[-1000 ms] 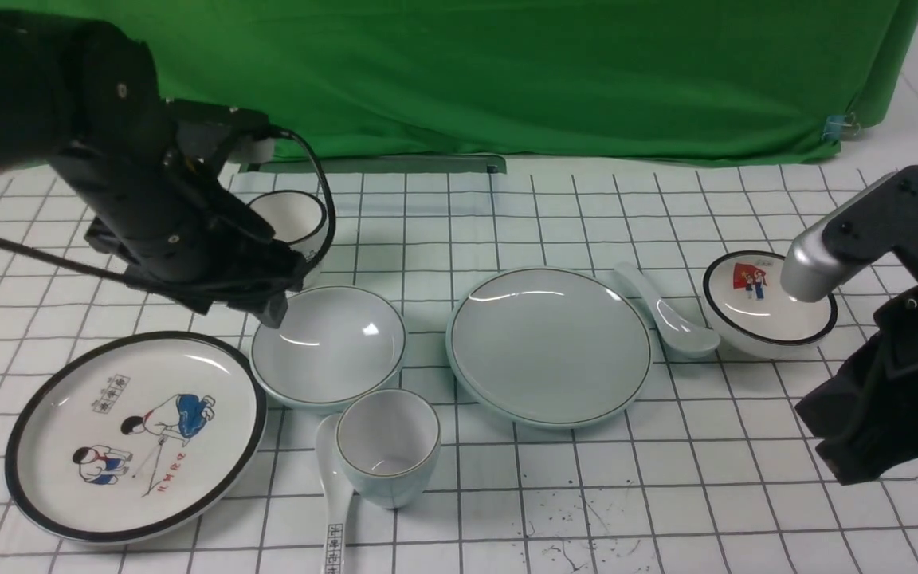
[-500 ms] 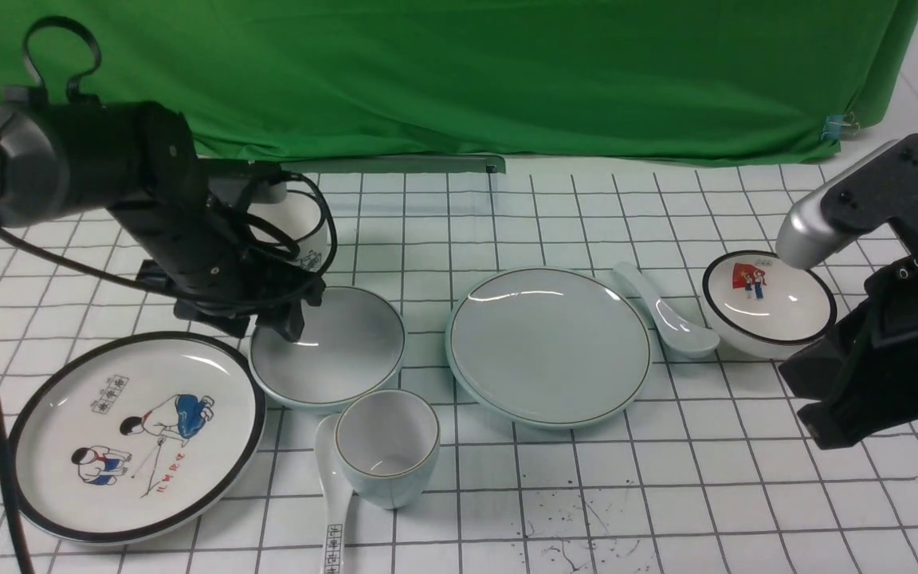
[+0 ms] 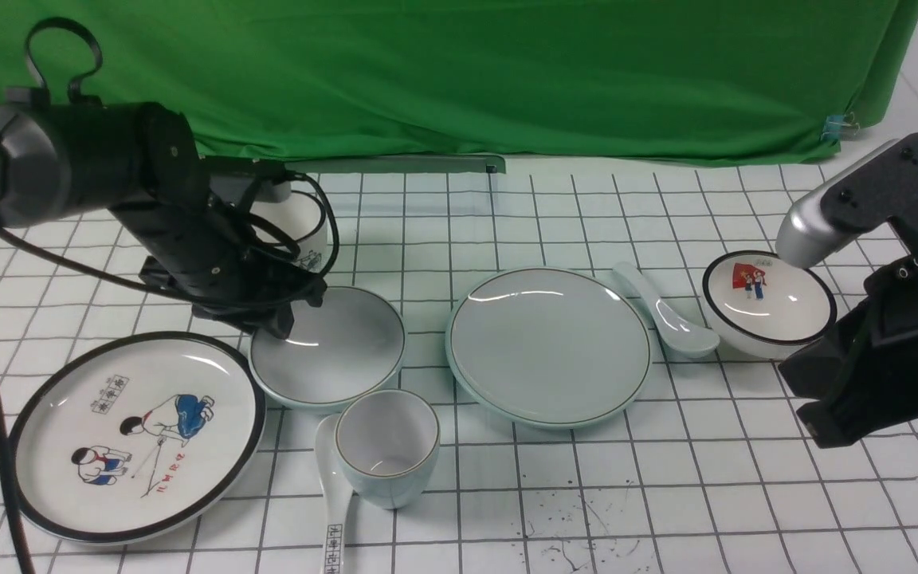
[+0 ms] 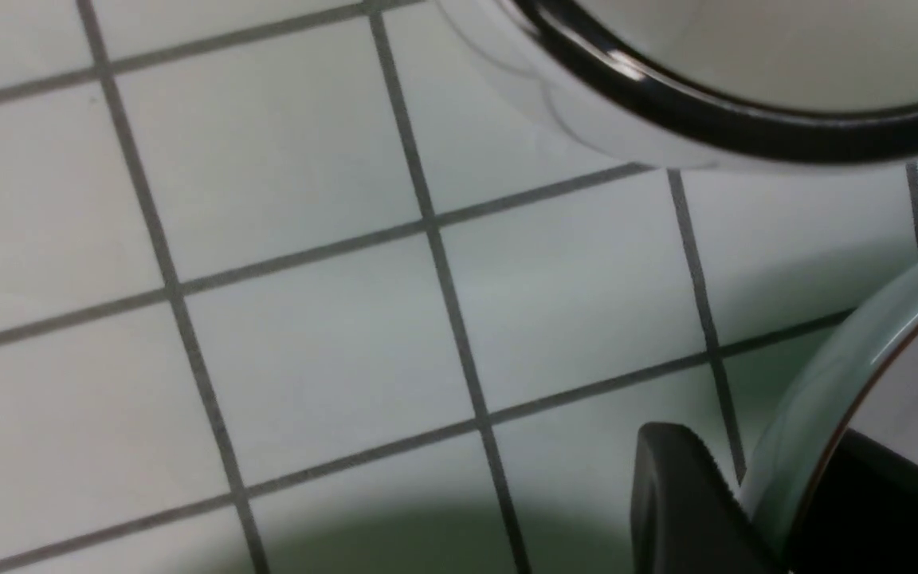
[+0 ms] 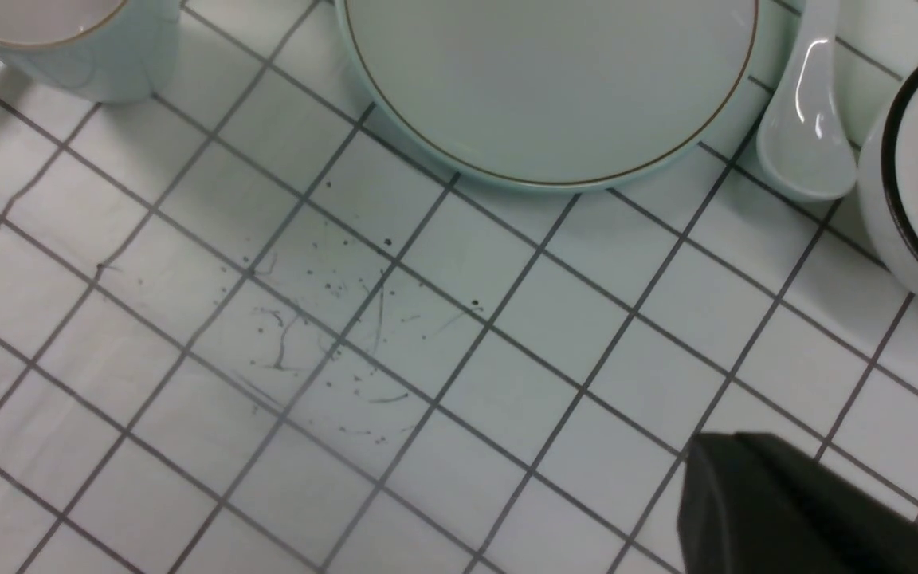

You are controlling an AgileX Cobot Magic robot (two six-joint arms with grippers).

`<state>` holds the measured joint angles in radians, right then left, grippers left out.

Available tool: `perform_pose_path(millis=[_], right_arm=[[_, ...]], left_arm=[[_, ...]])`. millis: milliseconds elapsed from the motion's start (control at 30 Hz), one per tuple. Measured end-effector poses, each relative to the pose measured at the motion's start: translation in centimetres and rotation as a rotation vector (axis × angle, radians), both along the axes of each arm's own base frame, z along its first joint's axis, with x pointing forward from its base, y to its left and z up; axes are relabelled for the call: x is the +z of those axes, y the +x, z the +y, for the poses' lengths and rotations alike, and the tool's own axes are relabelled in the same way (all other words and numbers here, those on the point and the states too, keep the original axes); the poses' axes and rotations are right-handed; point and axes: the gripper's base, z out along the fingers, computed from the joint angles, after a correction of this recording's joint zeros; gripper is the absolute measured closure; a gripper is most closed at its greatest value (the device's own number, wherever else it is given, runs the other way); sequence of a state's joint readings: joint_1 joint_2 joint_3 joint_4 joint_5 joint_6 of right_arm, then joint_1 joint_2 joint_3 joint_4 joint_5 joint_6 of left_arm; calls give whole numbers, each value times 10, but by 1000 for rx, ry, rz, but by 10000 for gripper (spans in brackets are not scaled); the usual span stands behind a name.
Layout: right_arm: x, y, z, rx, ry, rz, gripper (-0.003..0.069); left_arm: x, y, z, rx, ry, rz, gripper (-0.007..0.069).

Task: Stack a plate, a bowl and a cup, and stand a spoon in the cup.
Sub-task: Use the left arm to grab a blue rice bowl, then use the left arm to put the blue rice bowl into the blue large plate in the middle

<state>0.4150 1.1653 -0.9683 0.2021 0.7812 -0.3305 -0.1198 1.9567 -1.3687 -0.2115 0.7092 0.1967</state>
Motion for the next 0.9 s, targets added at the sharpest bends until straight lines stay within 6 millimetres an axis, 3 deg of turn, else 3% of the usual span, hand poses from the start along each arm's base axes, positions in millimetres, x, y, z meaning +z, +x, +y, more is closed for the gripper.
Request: perform_pose_path(millis=[100,200,300,500,533,600,733,900], right_arm=[[0,0,0,0,0,1,648],[0,0,0,0,-1,0,648],[0,0,0,0,-1,0,648],[0,0,0,2,-2,1,648],[0,-1,0,4,-3,0,648],[1,-1,0,6,-4,-3,648],[19,-6,-3,11,-5,-34,648],[47,-15,-8,16,5,-96,648]], left_arm=[[0,0,0,-5,3,4,510],[0,-1,0,-12,5,12,603],[2,-3,0,-16,2,16,625],[34,-11,-1,-30,-18,-40,636],[51,-16,-2,-33,-41,-84,636],[63,-20,-5,-36,-68,-112,636],[104,-37,-34,-106,-166,-210,636],[115,-36,-72,-180,-247,-231,636]])
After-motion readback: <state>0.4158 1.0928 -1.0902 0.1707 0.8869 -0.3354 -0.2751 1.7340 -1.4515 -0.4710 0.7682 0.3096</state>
